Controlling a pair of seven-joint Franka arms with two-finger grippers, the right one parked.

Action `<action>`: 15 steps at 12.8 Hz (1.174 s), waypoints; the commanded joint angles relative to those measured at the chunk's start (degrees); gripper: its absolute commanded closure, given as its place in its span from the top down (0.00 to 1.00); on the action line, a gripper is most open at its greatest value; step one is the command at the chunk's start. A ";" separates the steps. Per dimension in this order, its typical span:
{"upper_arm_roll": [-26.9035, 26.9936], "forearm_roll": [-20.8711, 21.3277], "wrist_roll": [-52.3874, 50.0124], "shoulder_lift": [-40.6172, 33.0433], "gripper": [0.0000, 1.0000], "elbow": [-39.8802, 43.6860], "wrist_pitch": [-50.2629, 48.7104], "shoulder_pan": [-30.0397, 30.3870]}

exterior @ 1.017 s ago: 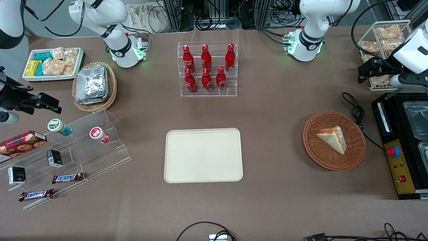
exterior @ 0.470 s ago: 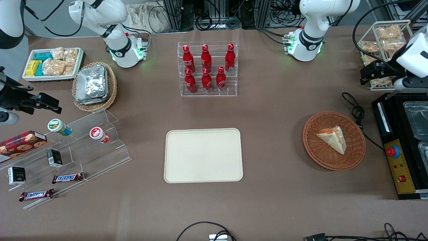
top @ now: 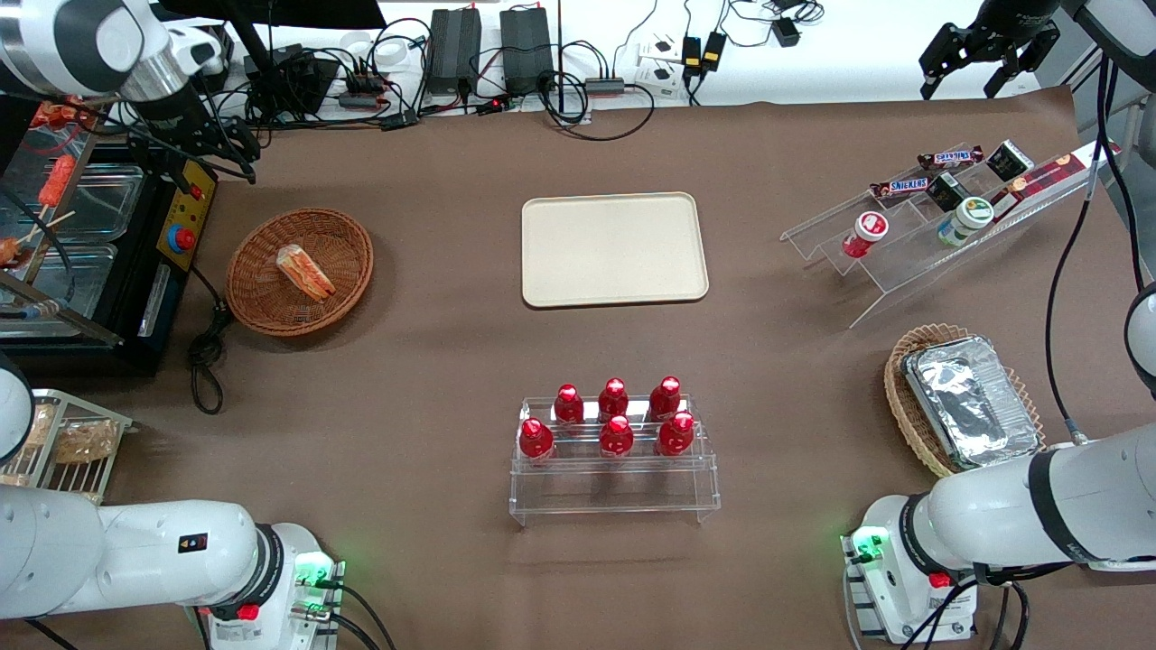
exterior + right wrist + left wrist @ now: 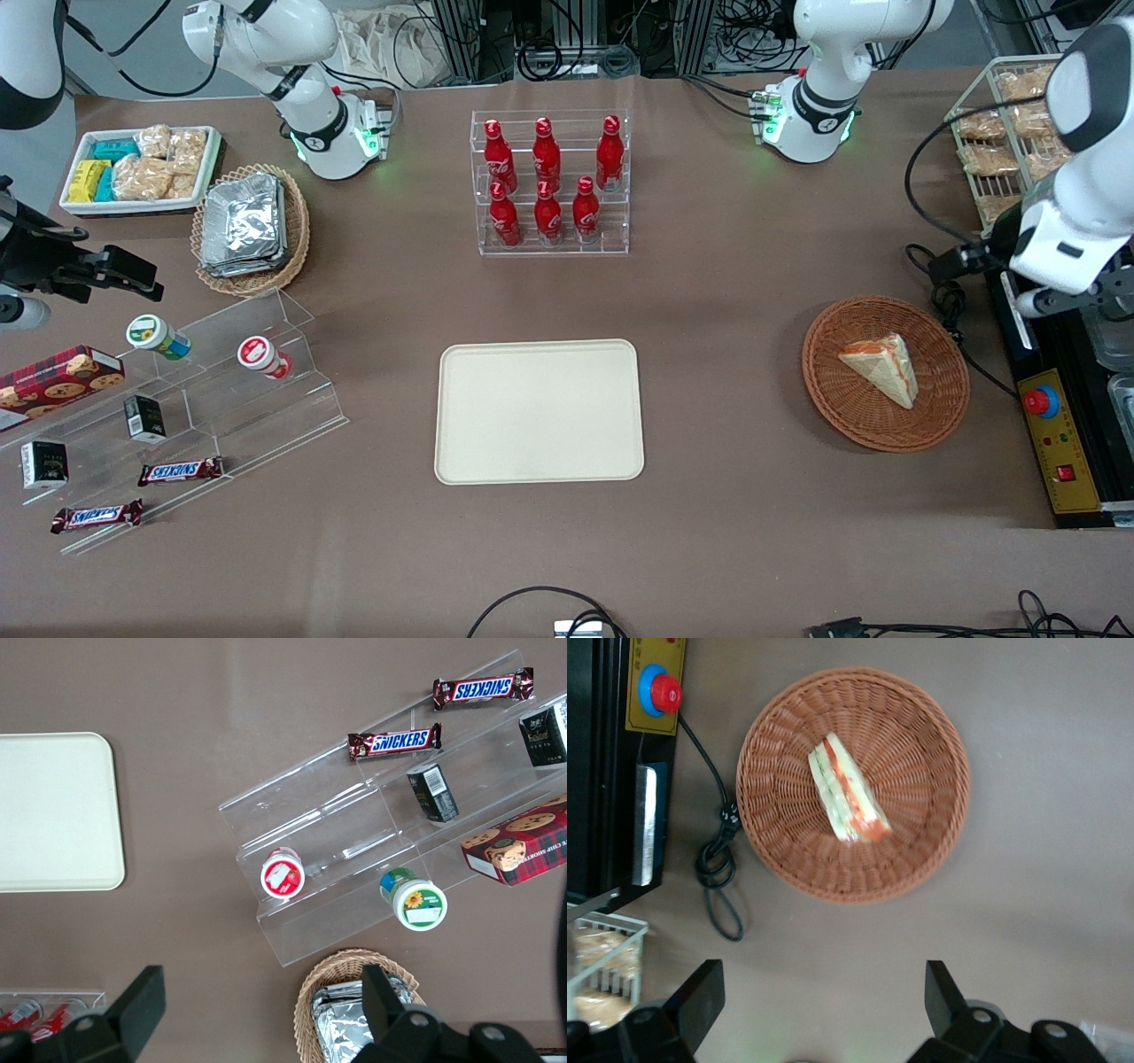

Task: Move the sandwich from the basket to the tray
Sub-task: 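Lower the open left gripper down over the sandwich in the wicker basket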

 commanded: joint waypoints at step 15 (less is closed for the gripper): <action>-0.26 0.89 -25.95 14.28 1.00 -17.97 42.07 1.41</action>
